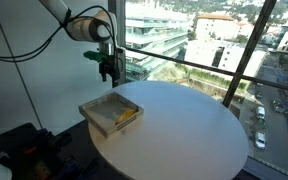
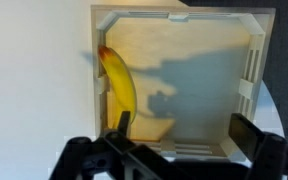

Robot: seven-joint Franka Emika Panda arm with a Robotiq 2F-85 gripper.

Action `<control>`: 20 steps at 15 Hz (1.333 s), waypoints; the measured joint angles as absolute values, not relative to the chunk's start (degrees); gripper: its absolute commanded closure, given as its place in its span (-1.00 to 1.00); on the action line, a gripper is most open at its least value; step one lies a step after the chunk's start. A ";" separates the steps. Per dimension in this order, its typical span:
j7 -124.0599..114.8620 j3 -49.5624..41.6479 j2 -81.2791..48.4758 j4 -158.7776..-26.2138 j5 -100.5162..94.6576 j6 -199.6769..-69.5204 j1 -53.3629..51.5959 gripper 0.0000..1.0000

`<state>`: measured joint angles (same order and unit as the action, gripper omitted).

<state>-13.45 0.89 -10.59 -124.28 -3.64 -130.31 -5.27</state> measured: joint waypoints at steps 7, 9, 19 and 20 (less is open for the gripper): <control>-13.45 1.24 -6.81 -126.68 -3.58 -130.26 -5.27 -1.00; -13.45 1.26 -5.81 -127.20 -3.56 -130.23 -5.27 -1.00; -13.49 1.29 -1.76 -128.13 -2.12 -128.66 -5.27 -1.00; -13.49 1.29 -1.41 -128.14 -1.93 -128.35 -5.27 -1.00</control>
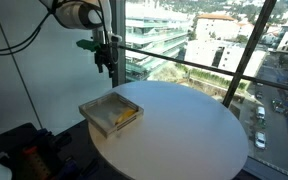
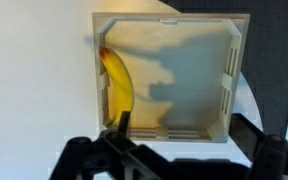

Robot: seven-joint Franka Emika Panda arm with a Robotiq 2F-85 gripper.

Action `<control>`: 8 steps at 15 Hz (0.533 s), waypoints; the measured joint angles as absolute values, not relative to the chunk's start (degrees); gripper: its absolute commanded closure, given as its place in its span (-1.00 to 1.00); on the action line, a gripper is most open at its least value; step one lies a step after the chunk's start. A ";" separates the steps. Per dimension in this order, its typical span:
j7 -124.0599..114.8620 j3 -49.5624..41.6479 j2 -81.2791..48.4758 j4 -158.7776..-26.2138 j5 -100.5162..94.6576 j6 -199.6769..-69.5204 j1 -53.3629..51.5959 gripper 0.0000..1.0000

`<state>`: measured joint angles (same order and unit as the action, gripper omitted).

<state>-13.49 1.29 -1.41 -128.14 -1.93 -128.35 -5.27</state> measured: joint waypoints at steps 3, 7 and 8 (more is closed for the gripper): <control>-13.50 1.29 -0.50 -128.14 -1.61 -127.74 -5.20 -1.00; -13.50 1.29 0.61 -128.15 -0.96 -125.81 -5.06 -1.00; -13.50 1.29 0.87 -128.15 -0.71 -125.26 -5.05 -1.00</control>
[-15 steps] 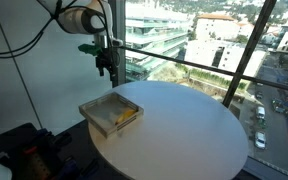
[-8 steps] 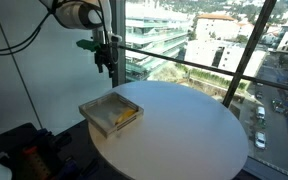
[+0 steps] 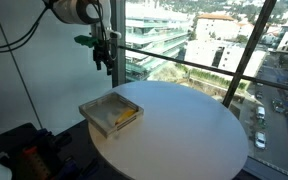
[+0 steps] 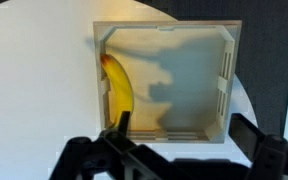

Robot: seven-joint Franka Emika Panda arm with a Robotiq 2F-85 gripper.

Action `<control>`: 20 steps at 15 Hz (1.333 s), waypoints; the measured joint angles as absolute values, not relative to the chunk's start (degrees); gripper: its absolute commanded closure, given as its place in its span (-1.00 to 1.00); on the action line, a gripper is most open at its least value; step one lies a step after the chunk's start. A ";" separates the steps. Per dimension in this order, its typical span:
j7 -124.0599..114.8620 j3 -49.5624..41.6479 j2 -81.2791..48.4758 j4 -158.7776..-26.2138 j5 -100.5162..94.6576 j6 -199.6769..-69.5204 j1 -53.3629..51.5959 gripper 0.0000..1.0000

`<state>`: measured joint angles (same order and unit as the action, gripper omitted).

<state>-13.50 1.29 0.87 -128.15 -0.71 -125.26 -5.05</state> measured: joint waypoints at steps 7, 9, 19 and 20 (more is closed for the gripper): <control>-13.43 1.57 3.49 -128.49 0.72 -121.27 -5.05 -1.00; -13.41 1.63 4.39 -128.78 0.80 -120.50 -5.05 -1.00; -13.41 1.65 8.48 -130.73 0.81 -116.41 -4.44 -1.00; -13.41 1.65 8.79 -131.00 0.81 -116.37 -4.31 -1.00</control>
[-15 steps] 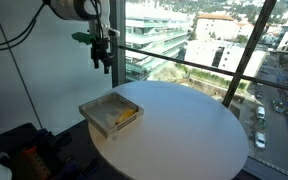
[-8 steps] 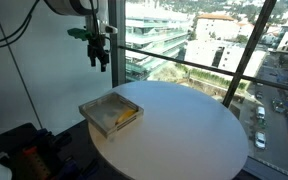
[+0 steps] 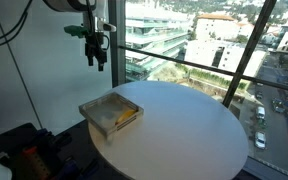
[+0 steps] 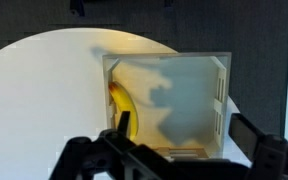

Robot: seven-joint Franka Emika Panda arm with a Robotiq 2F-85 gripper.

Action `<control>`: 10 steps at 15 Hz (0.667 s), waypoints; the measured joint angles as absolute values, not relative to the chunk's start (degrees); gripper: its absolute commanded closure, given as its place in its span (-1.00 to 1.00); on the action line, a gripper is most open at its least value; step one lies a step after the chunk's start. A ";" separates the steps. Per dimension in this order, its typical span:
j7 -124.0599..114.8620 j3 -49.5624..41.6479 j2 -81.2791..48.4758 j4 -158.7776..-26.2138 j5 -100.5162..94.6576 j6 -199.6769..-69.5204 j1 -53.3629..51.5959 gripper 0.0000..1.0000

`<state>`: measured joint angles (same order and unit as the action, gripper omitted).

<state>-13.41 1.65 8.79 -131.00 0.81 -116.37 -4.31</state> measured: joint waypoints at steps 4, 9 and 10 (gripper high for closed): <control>-13.41 1.65 9.84 -132.15 0.81 -116.36 -3.40 -1.00; -13.37 1.42 10.79 -133.39 0.80 -116.37 -1.57 -1.00; -13.31 1.32 10.93 -133.60 0.80 -116.39 -1.27 -1.00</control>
